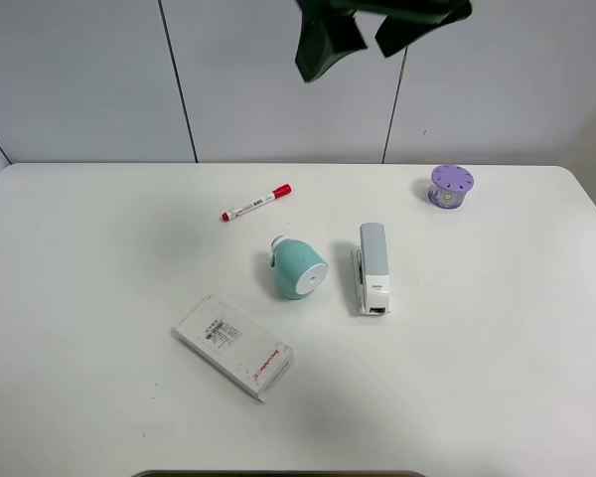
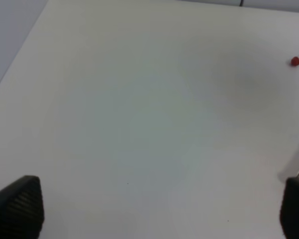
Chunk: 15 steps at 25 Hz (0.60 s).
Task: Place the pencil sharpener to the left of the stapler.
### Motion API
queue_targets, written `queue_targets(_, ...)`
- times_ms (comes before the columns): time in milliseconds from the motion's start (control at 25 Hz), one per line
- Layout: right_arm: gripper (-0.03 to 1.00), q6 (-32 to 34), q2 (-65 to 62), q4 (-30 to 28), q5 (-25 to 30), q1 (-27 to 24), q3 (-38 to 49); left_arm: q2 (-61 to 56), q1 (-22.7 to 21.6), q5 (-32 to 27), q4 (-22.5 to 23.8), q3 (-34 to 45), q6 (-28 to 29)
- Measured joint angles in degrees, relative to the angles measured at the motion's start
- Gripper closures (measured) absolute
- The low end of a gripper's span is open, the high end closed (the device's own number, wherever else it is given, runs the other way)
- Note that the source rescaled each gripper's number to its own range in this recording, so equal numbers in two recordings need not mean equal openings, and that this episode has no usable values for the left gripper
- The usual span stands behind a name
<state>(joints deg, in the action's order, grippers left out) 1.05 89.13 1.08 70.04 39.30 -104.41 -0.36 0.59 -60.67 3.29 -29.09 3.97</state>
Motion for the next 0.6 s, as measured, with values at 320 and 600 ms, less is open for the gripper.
queue_targets(320, 0.31, 0.34, -16.32, 0.21, -0.09, 0.0, 15.48, 0.0, 0.0, 0.0, 0.0, 0.0, 0.0)
queue_targets(600, 0.31, 0.34, -33.31, -0.25, 0.1, 0.0, 35.0, 0.0, 0.0, 0.0, 0.0, 0.0, 0.0)
